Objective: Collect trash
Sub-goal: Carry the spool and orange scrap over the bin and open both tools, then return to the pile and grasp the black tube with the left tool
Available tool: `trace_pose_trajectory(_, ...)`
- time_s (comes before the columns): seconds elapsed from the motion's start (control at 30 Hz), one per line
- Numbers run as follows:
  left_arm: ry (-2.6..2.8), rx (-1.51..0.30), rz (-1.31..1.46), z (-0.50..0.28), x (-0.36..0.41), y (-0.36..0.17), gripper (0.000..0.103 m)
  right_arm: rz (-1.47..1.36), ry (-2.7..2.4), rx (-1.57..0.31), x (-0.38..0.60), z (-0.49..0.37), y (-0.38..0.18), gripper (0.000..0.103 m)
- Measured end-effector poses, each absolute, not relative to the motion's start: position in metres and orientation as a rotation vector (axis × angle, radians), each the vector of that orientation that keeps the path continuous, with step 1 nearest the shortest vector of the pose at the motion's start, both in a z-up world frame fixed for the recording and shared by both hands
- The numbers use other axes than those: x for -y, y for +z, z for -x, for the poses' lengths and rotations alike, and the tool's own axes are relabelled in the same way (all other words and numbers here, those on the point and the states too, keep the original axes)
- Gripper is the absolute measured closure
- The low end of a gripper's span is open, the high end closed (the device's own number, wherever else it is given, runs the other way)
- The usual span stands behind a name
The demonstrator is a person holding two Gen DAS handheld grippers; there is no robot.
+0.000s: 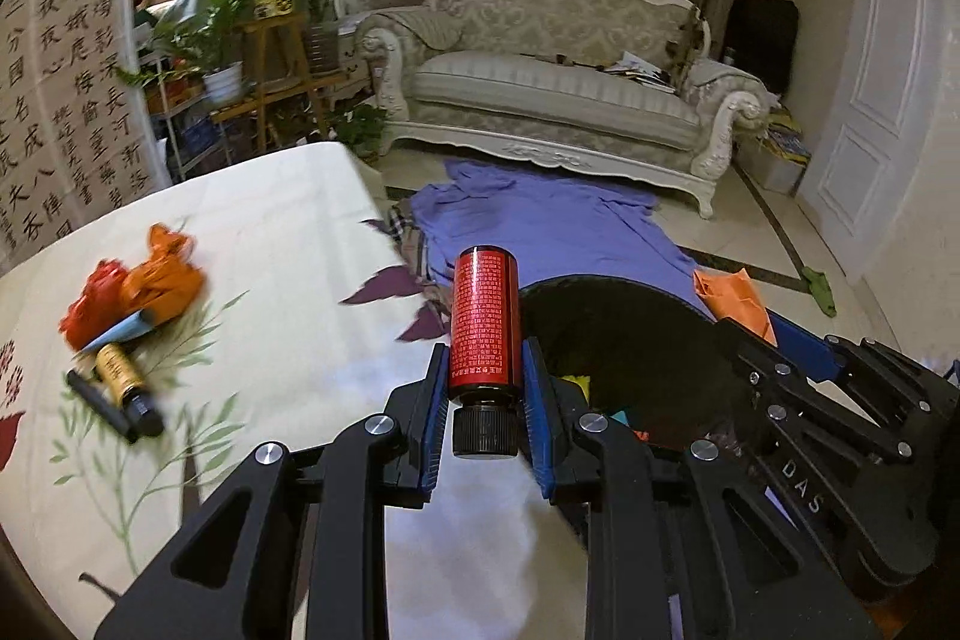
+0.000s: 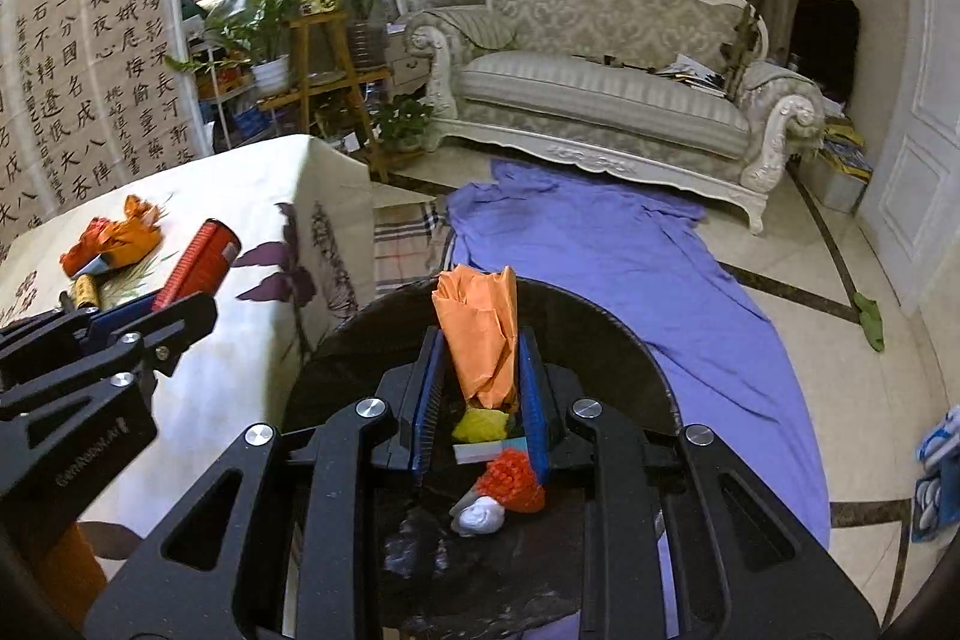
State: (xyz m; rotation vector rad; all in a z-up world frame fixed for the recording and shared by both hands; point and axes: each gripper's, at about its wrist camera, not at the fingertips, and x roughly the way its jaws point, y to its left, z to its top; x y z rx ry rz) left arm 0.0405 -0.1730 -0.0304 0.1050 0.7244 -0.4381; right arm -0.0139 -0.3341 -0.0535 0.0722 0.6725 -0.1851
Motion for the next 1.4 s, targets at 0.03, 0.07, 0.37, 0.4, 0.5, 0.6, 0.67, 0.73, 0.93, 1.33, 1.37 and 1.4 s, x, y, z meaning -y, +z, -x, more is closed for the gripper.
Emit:
trace_pose_trajectory(0.03, -0.443, -0.725, -0.11, -0.042, 0.177, -0.032, 0.078, -0.075, -0.188, -0.673, 0.336, 0.014, -0.054, 0.079)
trace_pose_trajectory(0.07, -0.446, -0.725, -0.116, -0.041, 0.18, -0.033, 0.078, -0.08, -0.192, -0.674, 0.339, 0.012, -0.056, 0.079)
trace_pose_trajectory(0.37, -0.439, -0.759, -0.161, -0.051, 0.198, -0.048, 0.05, -0.115, -0.224, -0.689, 0.355, 0.01, -0.066, 0.056)
trace_pose_trajectory(0.4, -0.43, -0.755, -0.154, -0.051, 0.196, -0.048, 0.041, -0.119, -0.232, -0.682, 0.357, 0.012, -0.066, 0.055)
trace_pose_trajectory(0.5, -0.421, -0.763, -0.139, -0.052, 0.192, -0.047, 0.041, -0.123, -0.245, -0.677, 0.361, 0.015, -0.064, 0.055)
trace_pose_trajectory(0.6, -0.409, -0.772, -0.123, -0.055, 0.191, -0.047, 0.039, -0.127, -0.253, -0.678, 0.361, 0.015, -0.063, 0.052)
trace_pose_trajectory(0.67, -0.399, -0.772, -0.116, -0.055, 0.187, -0.045, 0.037, -0.126, -0.255, -0.676, 0.362, 0.015, -0.062, 0.05)
trace_pose_trajectory(0.73, -0.386, -0.769, -0.112, -0.055, 0.182, -0.044, 0.032, -0.122, -0.254, -0.674, 0.362, 0.014, -0.061, 0.048)
trace_pose_trajectory(0.93, -0.328, -0.781, -0.104, -0.052, 0.158, -0.042, 0.031, -0.112, -0.215, -0.683, 0.346, 0.009, -0.059, 0.048)
trace_pose_trajectory(1.33, -0.117, -0.81, -0.056, -0.052, 0.071, -0.044, 0.031, -0.029, -0.01, -0.707, 0.256, -0.017, -0.055, 0.048)
trace_pose_trajectory(1.37, -0.095, -0.818, -0.048, -0.052, 0.062, -0.046, 0.031, -0.021, 0.009, -0.709, 0.247, -0.019, -0.055, 0.048)
trace_pose_trajectory(1.4, -0.079, -0.824, -0.039, -0.052, 0.054, -0.048, 0.031, -0.014, 0.024, -0.711, 0.24, -0.021, -0.055, 0.048)
